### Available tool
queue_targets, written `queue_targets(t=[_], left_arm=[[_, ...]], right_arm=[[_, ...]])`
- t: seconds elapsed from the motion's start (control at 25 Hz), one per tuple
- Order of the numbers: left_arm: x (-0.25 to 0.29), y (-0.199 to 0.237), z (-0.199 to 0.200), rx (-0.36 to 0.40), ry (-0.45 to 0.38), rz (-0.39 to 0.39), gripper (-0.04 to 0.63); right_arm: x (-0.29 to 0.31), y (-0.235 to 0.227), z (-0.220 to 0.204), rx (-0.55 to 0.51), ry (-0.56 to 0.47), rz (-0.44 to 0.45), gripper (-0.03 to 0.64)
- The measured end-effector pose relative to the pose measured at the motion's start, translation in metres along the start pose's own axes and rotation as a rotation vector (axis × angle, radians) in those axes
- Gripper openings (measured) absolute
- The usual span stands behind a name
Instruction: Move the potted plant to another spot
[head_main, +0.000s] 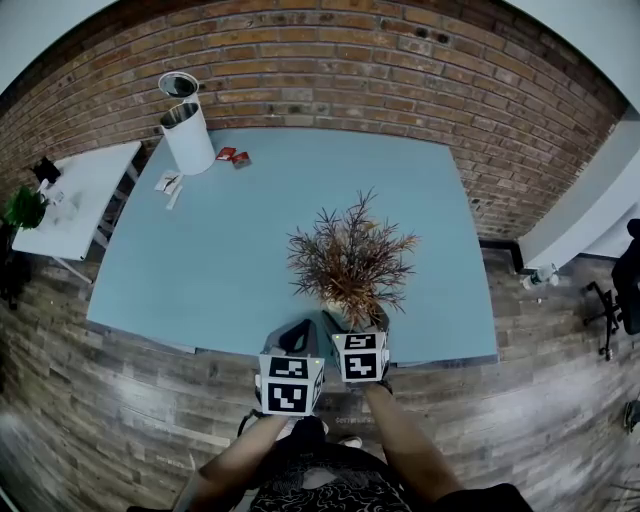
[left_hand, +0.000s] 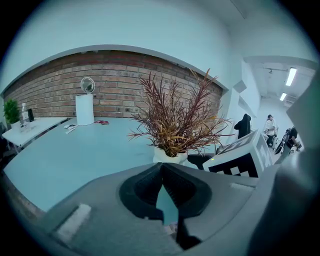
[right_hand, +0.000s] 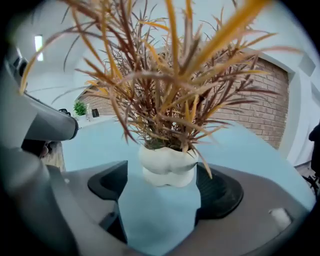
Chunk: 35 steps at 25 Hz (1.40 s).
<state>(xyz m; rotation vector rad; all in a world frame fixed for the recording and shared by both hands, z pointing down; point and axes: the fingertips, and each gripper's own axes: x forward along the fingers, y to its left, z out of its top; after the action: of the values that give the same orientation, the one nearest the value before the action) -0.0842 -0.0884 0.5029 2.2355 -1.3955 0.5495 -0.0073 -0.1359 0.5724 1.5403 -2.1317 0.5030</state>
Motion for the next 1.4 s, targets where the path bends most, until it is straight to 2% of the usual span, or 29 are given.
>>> queue_targets(t=[0.24, 0.56, 0.92, 1.08, 1.4], left_arm=[[-0.006, -0.011, -0.004, -0.003, -0.004, 0.008, 0.000], [-0.012, -0.024, -0.008, -0.001, -0.008, 0.020, 0.000], [-0.018, -0.042, -0.008, 0.015, -0.023, 0.029, 0.000], [-0.021, -0.050, -0.010, 0.033, -0.027, 0.036, 0.000], [-0.032, -0.070, -0.011, 0.037, -0.049, 0.036, 0.000]], right_arm=[[-0.015, 0.002, -0.001, -0.027, -0.013, 0.019, 0.348], [-0.039, 0.003, 0.008, -0.010, -0.050, 0.042, 0.219], [-0.074, 0.012, 0.013, 0.013, -0.090, 0.090, 0.151], [-0.093, 0.016, 0.016, 0.041, -0.092, 0.120, 0.070], [-0.125, 0.011, 0.015, 0.036, -0.127, 0.140, 0.007]])
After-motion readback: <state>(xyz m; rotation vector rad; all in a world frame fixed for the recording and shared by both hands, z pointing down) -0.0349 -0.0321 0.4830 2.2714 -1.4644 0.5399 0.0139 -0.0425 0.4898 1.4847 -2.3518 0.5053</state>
